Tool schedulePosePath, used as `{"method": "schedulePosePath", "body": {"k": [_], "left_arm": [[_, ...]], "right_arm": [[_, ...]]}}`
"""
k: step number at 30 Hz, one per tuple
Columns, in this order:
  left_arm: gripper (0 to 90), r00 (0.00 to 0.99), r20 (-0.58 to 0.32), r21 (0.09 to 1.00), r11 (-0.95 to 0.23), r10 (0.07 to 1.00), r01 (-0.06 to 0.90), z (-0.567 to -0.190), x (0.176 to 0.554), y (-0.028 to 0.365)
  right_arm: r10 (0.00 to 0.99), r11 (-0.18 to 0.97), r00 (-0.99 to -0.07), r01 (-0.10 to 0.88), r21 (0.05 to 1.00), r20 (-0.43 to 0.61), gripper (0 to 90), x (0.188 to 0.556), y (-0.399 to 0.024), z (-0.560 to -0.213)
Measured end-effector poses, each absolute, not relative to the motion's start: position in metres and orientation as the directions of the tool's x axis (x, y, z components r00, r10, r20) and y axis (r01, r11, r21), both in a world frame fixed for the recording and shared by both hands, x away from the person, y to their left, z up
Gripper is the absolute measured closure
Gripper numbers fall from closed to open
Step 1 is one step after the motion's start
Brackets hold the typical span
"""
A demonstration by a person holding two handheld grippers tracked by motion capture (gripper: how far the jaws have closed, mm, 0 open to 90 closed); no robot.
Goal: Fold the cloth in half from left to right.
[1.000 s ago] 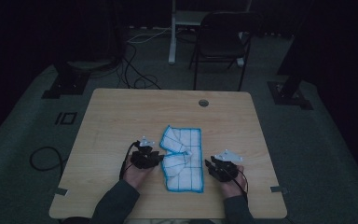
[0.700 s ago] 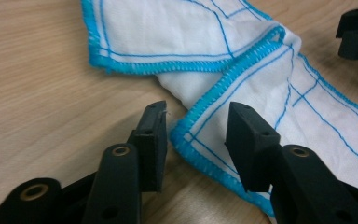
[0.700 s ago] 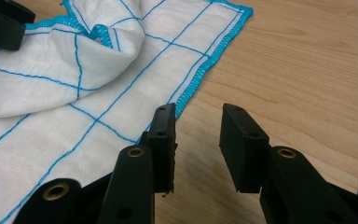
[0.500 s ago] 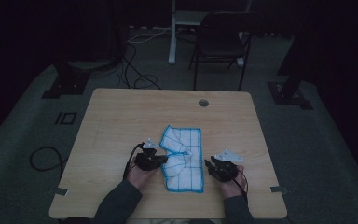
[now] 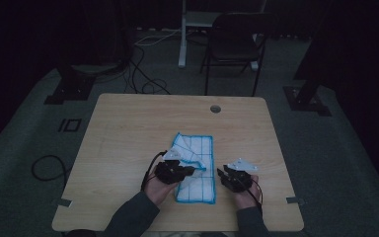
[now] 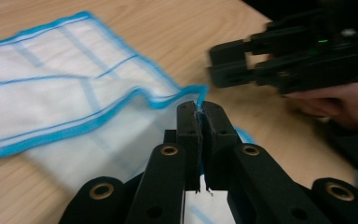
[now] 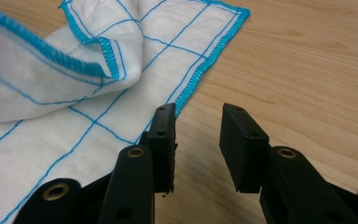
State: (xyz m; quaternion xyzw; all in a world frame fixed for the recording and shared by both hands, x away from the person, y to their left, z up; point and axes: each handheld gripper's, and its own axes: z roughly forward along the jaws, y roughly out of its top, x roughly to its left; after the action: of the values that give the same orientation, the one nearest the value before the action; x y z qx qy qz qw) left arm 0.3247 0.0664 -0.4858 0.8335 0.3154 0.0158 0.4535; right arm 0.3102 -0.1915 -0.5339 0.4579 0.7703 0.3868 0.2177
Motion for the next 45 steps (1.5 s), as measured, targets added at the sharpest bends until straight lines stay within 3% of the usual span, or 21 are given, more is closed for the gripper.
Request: {"method": "schedulePosePath", "body": {"k": [13,18,32,45], "left_arm": [[86.4,0.847,-0.288,0.755,-0.439,0.447,0.488,-0.491,0.307,0.033],[72.6,0.853,-0.322,0.764,-0.42,0.411,0.49,-0.494,0.306,0.034],[71.7,0.776,-0.216,0.734,-0.425,0.592,0.529,-0.513,0.308,0.084],[73.9,0.758,-0.201,0.728,-0.423,0.62,0.539,-0.531,0.302,0.105]], "right_arm": [[0.876,0.281,-0.482,0.537,0.796,0.016,66.5,0.311,-0.192,-0.534],[0.876,0.279,-0.481,0.536,0.797,0.016,66.5,0.311,-0.192,-0.534],[0.848,0.308,-0.53,0.492,0.814,0.0,65.8,0.312,-0.175,-0.525],[0.782,0.37,-0.622,0.403,0.837,-0.046,64.8,0.332,-0.137,-0.509]]}}
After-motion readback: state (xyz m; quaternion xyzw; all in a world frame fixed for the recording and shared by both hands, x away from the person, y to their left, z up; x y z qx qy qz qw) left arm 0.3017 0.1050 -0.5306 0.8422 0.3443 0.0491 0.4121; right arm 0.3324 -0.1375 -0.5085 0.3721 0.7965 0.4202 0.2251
